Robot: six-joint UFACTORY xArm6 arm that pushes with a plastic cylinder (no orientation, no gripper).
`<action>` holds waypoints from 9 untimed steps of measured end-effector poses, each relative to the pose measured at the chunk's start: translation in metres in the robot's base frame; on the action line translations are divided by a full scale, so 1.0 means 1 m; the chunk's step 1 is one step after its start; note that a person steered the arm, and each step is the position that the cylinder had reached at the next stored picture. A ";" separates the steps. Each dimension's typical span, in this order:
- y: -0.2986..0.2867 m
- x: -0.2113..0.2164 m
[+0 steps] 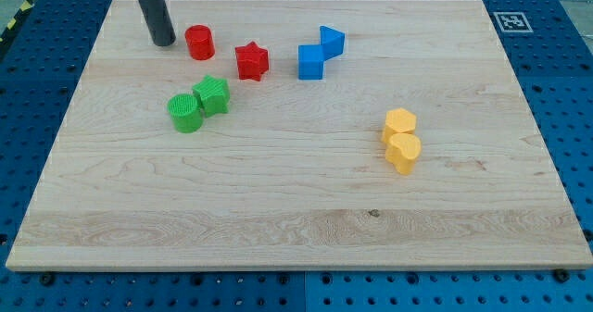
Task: Slightly push the red circle towards red star
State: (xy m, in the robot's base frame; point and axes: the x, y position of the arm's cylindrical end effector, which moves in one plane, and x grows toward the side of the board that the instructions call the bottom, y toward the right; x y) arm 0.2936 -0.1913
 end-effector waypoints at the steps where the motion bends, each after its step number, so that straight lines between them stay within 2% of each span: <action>1: 0.015 0.000; 3: 0.031 0.000; 5: 0.000 0.004; 9: 0.018 0.014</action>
State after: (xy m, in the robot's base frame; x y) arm 0.3079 -0.1734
